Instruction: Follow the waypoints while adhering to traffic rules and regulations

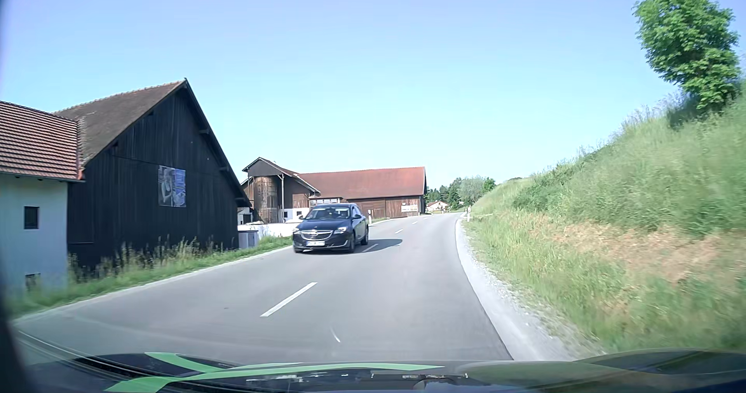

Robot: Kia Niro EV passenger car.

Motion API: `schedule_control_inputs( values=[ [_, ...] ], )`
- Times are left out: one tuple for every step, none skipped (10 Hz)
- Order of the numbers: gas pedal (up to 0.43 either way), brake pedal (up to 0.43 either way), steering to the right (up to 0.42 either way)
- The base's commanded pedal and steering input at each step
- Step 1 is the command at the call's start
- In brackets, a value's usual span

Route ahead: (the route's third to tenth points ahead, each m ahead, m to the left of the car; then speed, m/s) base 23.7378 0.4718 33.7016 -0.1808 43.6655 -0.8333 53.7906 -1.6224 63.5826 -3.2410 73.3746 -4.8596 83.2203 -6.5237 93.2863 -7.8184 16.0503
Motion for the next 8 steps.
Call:
schedule_control_inputs(
  values=[
    [0.118, 0.000, 0.022],
    [0.118, 0.000, 0.020],
    [0.118, 0.000, 0.020],
    [0.118, 0.000, 0.020],
    [0.118, 0.000, 0.020],
    [0.118, 0.000, 0.020],
    [0.130, 0.000, 0.020],
    [0.138, 0.000, 0.019]
  ],
)
